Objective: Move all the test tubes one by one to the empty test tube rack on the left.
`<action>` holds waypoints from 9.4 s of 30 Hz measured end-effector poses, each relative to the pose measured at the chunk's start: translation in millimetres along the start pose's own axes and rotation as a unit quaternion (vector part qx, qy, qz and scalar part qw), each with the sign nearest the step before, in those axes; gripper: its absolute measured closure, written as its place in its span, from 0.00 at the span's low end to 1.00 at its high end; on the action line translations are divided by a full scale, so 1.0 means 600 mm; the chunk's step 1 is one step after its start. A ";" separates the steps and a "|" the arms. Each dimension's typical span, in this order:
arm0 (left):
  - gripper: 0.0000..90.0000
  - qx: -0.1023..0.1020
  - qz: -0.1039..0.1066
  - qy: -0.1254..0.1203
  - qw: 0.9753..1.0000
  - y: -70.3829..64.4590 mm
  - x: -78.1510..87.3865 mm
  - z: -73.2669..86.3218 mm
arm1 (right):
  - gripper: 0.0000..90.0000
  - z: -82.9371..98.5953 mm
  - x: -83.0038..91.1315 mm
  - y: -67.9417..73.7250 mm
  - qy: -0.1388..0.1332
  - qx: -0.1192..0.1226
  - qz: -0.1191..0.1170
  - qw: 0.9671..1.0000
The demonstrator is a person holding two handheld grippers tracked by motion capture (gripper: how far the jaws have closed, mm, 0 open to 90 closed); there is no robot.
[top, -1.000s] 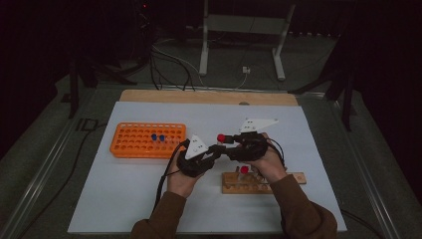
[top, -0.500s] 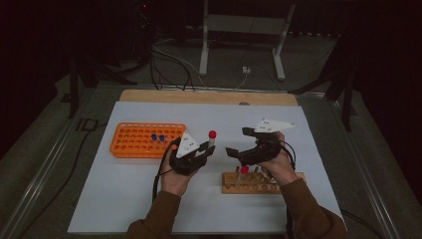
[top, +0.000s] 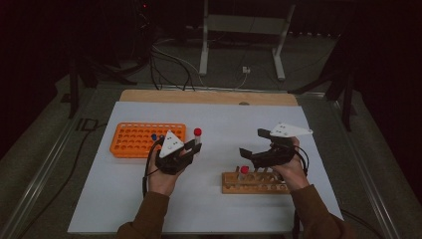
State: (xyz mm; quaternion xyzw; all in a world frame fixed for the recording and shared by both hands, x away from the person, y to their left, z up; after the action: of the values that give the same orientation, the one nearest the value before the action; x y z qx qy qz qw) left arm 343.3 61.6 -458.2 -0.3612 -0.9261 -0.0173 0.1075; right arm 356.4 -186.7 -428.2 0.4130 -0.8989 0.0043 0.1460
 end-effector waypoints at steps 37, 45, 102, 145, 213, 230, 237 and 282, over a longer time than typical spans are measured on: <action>0.83 0.013 -0.131 -0.014 0.991 0.155 0.111 0.022 | 0.00 0.013 0.026 -0.020 -0.009 -0.013 0.014 1.000; 0.83 0.010 -0.157 -0.004 0.988 0.177 0.113 0.038 | 0.00 0.014 0.027 -0.020 -0.011 -0.015 0.012 1.000; 0.48 0.054 -0.170 0.052 0.983 0.194 0.104 0.115 | 0.00 0.046 0.033 0.012 0.017 -0.008 -0.044 0.999; 0.12 0.055 -0.118 0.010 0.991 0.117 0.109 0.069 | 0.83 0.105 0.025 0.064 0.070 0.037 -0.124 0.989; 0.64 -0.021 0.025 0.016 0.999 -0.100 -0.039 0.008 | 0.82 -0.007 -0.080 0.101 0.052 0.016 -0.087 0.995; 0.83 -0.016 0.026 0.017 0.999 -0.090 -0.033 0.011 | 0.47 -0.010 -0.079 0.100 0.037 0.014 -0.088 0.995; 0.83 -0.004 0.011 0.012 1.000 -0.067 -0.021 0.012 | 0.19 -0.006 -0.075 0.087 0.027 0.019 -0.058 0.998; 0.83 0.026 -0.073 -0.004 0.997 0.074 0.090 0.029 | 0.00 0.029 -0.016 0.026 0.004 0.002 0.003 1.000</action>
State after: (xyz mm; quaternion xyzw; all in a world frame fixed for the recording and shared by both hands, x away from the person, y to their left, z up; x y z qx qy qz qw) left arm 331.4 132.0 -465.5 -0.2897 -0.9506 0.0004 0.1111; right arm 346.1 -171.3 -445.7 0.4105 -0.8997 0.0082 0.1482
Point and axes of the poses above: each handheld gripper's, and its own axes: x roughly backward along the jaws, z roughly out of its underside, y roughly to its left, the point moved 6 cm from there along -x, roughly forward along the jaws, and after that the axes turned 10 degrees about -y, right-handed, at the moved point
